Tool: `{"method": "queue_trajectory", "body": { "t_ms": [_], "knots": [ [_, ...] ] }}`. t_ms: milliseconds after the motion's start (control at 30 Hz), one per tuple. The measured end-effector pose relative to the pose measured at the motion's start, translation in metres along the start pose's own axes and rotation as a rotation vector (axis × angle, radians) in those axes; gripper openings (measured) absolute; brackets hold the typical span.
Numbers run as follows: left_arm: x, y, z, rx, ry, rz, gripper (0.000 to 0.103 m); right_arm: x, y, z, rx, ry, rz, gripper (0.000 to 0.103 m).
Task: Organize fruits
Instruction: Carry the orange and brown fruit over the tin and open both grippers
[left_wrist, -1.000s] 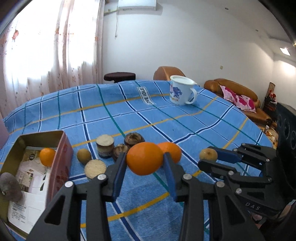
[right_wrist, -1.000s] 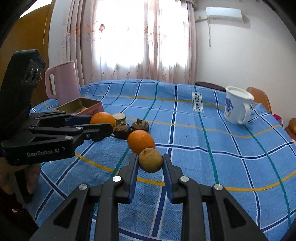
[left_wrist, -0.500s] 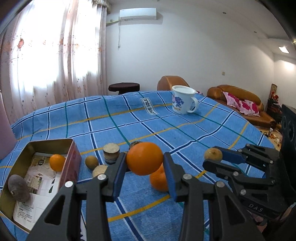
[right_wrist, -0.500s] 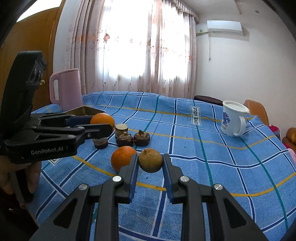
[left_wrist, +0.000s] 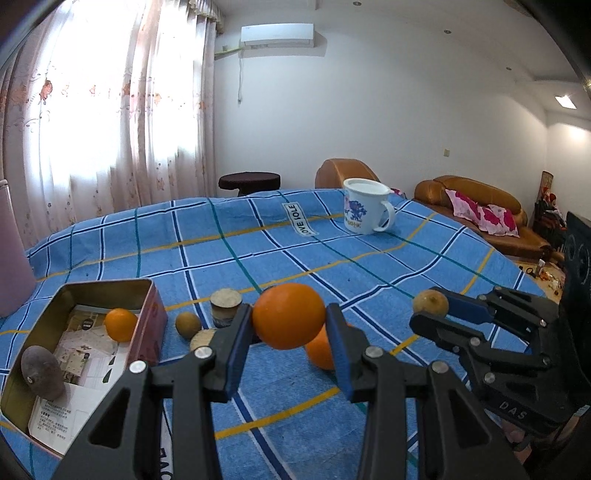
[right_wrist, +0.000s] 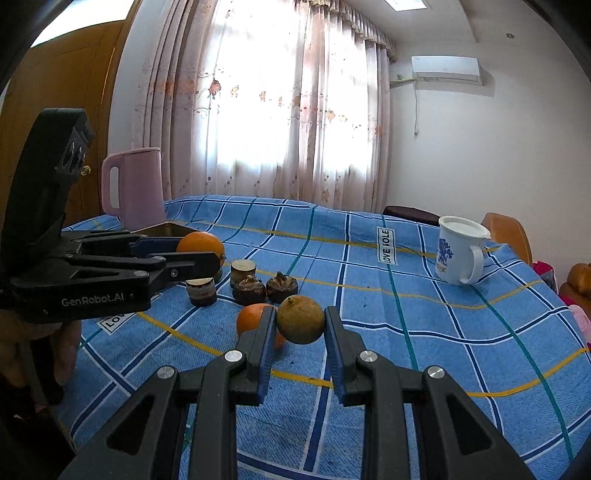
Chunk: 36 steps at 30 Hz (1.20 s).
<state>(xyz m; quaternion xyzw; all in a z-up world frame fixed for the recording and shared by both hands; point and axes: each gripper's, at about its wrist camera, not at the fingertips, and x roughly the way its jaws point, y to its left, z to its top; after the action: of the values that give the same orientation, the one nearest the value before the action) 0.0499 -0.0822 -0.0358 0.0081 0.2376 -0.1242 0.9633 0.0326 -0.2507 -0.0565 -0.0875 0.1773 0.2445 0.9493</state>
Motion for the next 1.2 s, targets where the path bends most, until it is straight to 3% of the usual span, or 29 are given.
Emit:
{"method": "queue_trajectory", "body": {
  "t_ms": [767,1200],
  "knots": [
    [-0.028,0.010,0.004,0.006,-0.094,0.059,0.042,-0.017,0.005,0.002,0.007,-0.104,0.026,0.027],
    [-0.044,0.043,0.006,-0.056,-0.096,0.107,0.042,-0.003,0.035,0.047,-0.027,-0.126,0.114,0.027]
  ]
}}
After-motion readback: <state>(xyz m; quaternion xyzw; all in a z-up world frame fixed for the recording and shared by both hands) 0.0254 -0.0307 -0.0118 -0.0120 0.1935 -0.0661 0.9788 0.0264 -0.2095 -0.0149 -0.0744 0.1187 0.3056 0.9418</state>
